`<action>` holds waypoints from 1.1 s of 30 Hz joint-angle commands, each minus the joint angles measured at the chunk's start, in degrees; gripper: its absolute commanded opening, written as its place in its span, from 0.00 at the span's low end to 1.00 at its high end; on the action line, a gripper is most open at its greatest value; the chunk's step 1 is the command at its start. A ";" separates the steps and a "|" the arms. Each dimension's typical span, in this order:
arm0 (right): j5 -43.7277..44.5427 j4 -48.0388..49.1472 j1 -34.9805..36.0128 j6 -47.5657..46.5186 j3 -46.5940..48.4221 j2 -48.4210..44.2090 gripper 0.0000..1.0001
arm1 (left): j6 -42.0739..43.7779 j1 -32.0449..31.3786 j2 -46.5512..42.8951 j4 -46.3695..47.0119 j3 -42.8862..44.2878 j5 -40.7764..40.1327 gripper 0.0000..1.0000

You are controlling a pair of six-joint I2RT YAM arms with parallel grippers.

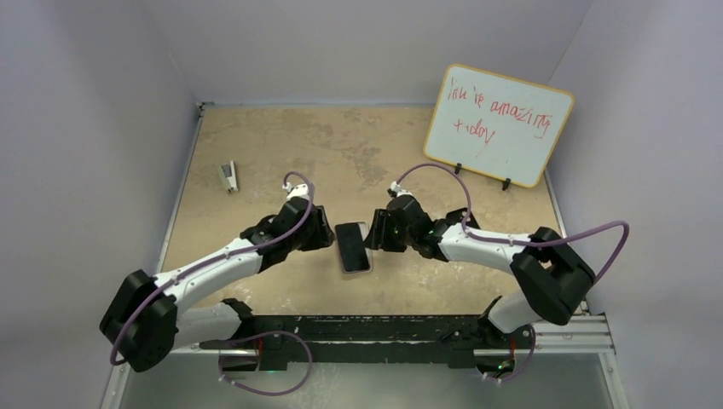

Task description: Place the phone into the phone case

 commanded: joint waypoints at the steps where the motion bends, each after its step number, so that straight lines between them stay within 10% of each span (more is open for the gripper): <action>1: -6.22 6.68 -2.55 -2.07 -1.37 1.28 0.51 | 0.38 0.28 6.12 9.71 0.04 3.22 0.43; 33: -13.73 21.70 -5.15 -7.59 -3.01 13.22 0.34 | 8.97 1.28 24.04 22.51 5.52 18.99 0.17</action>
